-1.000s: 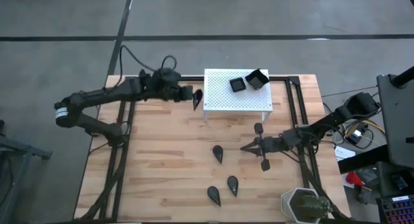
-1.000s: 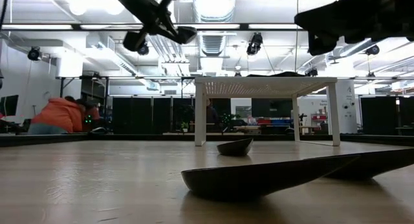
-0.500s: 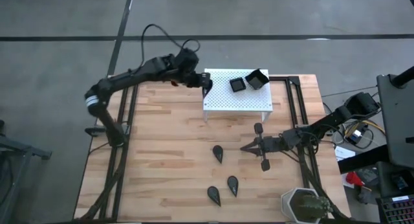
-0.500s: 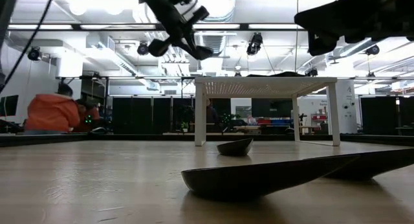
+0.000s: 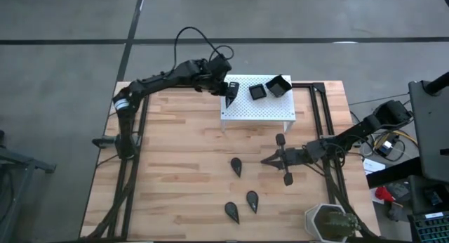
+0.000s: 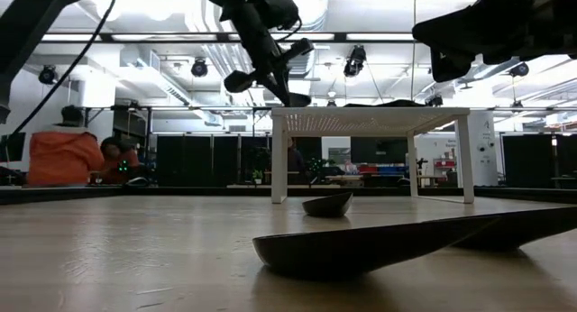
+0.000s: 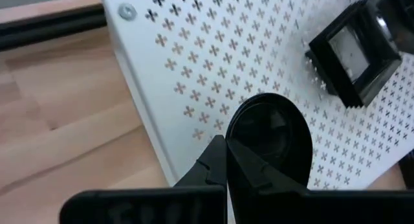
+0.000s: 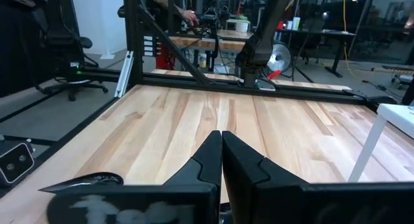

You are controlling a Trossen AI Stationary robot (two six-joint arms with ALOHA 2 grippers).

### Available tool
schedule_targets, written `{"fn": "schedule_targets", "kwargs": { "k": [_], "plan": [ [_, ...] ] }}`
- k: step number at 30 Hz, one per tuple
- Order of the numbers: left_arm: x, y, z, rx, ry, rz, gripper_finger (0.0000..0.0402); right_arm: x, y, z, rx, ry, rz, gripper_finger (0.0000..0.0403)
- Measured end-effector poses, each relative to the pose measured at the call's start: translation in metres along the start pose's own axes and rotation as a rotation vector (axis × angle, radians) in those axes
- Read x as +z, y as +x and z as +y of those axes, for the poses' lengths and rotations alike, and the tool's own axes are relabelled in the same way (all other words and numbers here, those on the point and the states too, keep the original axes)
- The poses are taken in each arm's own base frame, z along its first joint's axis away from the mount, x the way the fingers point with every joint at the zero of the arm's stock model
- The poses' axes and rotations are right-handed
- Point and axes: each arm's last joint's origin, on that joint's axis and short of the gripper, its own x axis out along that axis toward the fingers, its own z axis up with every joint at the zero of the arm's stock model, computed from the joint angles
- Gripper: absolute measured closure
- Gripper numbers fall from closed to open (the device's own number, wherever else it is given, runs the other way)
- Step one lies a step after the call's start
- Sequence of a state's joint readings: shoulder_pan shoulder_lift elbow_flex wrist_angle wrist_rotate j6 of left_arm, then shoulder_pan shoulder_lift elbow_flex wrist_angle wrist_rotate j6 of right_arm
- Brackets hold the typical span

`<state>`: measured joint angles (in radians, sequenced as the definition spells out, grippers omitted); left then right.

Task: Pick & Place Mini shaped plates
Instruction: Put the drop shaped plate on the shelf, then stack the drop shaped plate on top of the drop shaped plate on the shelf

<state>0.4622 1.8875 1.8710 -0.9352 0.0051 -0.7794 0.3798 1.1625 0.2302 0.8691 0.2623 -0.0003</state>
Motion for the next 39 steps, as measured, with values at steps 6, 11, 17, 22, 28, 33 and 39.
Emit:
{"fn": "schedule_targets", "kwargs": {
  "k": [6, 11, 17, 22, 28, 33, 39],
  "plan": [
    [0.001, 0.009, -0.001, -0.003, -0.002, -0.014, 0.0401, -0.001, 0.0, 0.0, 0.0, 0.0, 0.002, 0.0394],
    [0.002, 0.021, -0.002, 0.005, -0.01, -0.025, 0.0401, -0.001, 0.0, 0.0, 0.0, 0.007, 0.002, 0.0394],
    [0.001, 0.024, -0.003, -0.002, 0.0, -0.021, 0.0401, -0.001, 0.0, 0.0, -0.001, 0.026, 0.002, 0.0394],
    [0.002, 0.023, -0.005, -0.019, 0.001, -0.038, 0.04, -0.001, 0.0, 0.0, -0.001, 0.026, 0.002, 0.0394],
    [0.002, 0.022, -0.005, -0.018, 0.002, -0.037, 0.0369, -0.001, 0.0, 0.0, -0.001, 0.027, 0.002, 0.0394],
    [0.002, 0.021, -0.005, -0.021, 0.006, -0.037, 0.0338, -0.001, 0.0, 0.0, -0.001, 0.027, 0.002, 0.0394],
    [0.001, 0.003, -0.003, -0.023, 0.09, -0.031, 0.0319, -0.001, 0.0, 0.0, 0.0, 0.039, 0.003, 0.0394]
  ]
}}
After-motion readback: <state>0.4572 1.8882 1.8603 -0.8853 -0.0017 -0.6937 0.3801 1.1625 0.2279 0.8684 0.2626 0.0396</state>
